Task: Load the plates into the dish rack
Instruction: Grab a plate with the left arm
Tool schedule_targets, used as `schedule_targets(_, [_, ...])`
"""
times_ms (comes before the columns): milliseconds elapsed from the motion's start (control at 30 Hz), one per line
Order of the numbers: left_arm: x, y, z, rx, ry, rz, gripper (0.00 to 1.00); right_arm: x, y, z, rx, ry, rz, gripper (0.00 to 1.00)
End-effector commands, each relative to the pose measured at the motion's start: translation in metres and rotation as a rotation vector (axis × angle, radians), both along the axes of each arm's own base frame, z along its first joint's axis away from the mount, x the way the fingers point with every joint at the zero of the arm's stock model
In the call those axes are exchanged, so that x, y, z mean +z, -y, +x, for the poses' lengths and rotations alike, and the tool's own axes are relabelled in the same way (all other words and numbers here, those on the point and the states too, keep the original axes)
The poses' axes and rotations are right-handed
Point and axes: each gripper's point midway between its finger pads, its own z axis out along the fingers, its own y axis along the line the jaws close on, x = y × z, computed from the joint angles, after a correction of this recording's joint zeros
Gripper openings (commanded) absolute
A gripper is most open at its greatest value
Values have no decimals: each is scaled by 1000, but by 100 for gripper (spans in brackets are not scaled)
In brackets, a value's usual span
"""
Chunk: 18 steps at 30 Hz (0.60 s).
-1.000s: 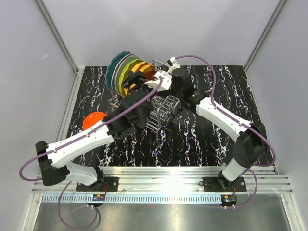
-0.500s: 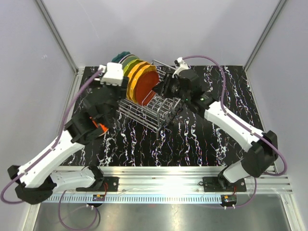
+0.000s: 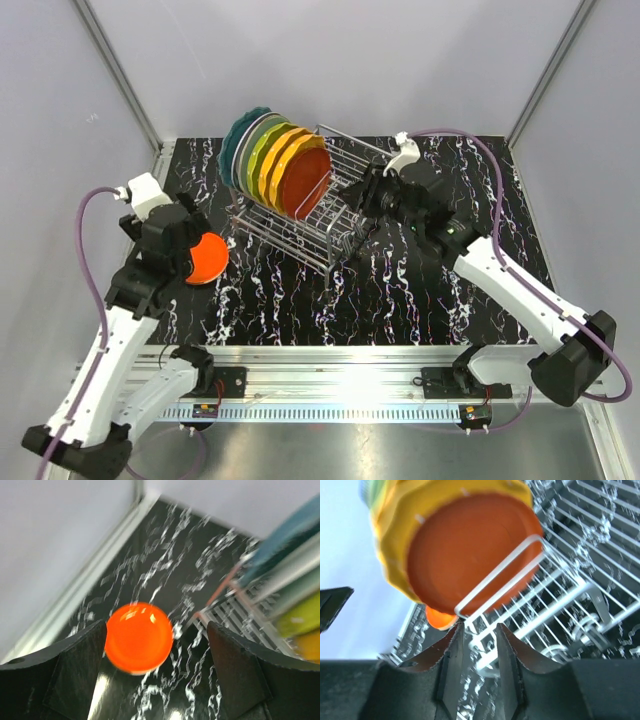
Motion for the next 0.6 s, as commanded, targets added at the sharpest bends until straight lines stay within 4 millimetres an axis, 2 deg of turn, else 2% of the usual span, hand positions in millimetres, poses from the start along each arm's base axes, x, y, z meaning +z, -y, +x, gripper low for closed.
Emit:
schedule_targets(0, [-51,-14,-3,111,-98,-212,84,-7,13,-1,-32,10,-31,40])
schedule_targets(33, [-70,-19,-3,139,-126,-253,84,-11,17,-3,-33,7,-35,40])
schedule_targets(100, [-92,-37,-4,205,-157,-347,84,-18,24,-1,-44,-7,-35,42])
schedule_targets(133, [-116,-42,-5,231,-212,-385,84,-26,24,-5,-23,-25,-33,42])
schedule_targets(167, [-127,-51,-5,253,-231,-457,84,-30,25,-8,-11,-33,-27,42])
schedule_targets(200, [-148,-53,-9,274,-274,-502,84,-42,30,-7,-19,-53,-36,43])
schedule_targets(233, [-161,-48,-6,241,-314,-560,84,-43,33,-8,-21,-52,-32,43])
schedule_targets(267, [-169,-58,-7,280,-315,-586,84,-46,35,-9,-16,-58,-27,44])
schedule_targets(333, [-189,-60,-10,293,-360,-621,84,-55,46,-8,-31,-71,-24,45])
schedule_targets(567, [-209,-70,-7,330,-411,-618,83,-72,74,-7,-43,-96,-23,47])
